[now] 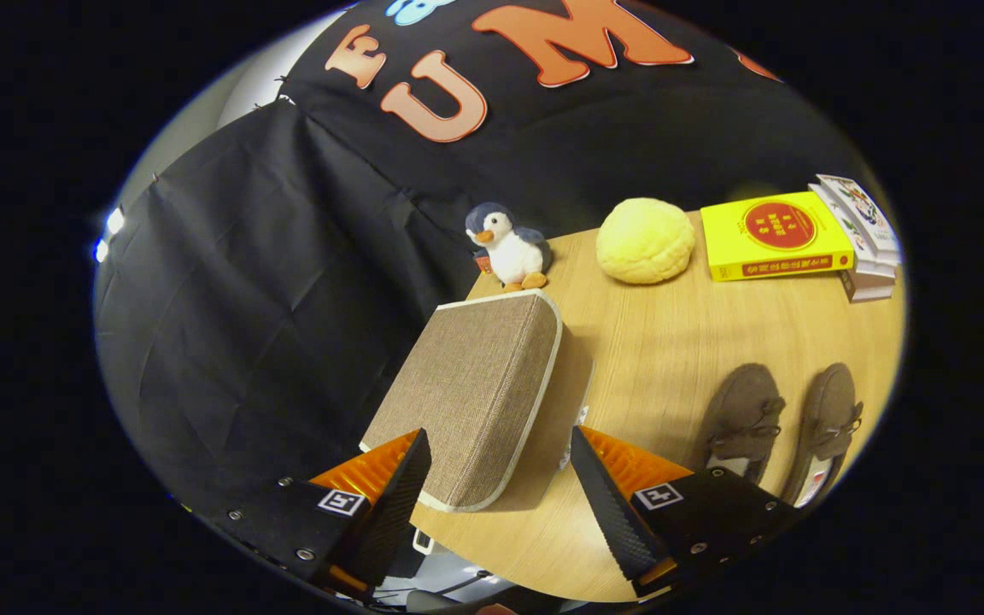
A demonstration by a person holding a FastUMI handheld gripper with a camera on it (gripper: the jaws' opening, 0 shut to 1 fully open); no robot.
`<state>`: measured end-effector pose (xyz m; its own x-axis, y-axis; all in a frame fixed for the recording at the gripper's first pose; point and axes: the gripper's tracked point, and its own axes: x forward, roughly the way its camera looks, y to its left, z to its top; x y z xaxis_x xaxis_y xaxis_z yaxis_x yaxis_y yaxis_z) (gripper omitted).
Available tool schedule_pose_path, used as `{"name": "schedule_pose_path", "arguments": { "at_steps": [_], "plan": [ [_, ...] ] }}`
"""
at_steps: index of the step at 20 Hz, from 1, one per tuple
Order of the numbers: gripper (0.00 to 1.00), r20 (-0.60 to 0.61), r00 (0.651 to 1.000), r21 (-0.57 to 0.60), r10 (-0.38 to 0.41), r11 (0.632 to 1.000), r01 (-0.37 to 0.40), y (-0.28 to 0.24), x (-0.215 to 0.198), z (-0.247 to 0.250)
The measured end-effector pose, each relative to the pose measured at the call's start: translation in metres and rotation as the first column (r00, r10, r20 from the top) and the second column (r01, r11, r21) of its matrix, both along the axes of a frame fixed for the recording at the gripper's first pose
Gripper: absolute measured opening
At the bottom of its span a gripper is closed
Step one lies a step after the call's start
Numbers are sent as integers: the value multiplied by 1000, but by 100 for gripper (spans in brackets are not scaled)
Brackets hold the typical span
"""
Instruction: Open the storage box then place both shoes into the box .Put the left shoe in first, then the right shoe, with the right side of both shoes facing outward in a uniform manner.
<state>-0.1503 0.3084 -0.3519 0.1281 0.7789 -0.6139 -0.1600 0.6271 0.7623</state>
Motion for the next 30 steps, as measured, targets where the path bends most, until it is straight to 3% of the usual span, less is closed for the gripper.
{"name": "schedule_pose_path", "arguments": {
  "at_steps": [5,16,20,25,30],
  "plan": [
    [98,-104,995,81,-4,997,12,14,-12,-9],
    [98,-124,992,153,0,988,19,2,-21,1],
    [98,-107,992,215,-74,972,96,-26,-9,37],
    [98,60,973,176,-225,961,212,-90,21,61],
    [98,4,977,163,-213,964,210,-86,9,44]
  ]
}}
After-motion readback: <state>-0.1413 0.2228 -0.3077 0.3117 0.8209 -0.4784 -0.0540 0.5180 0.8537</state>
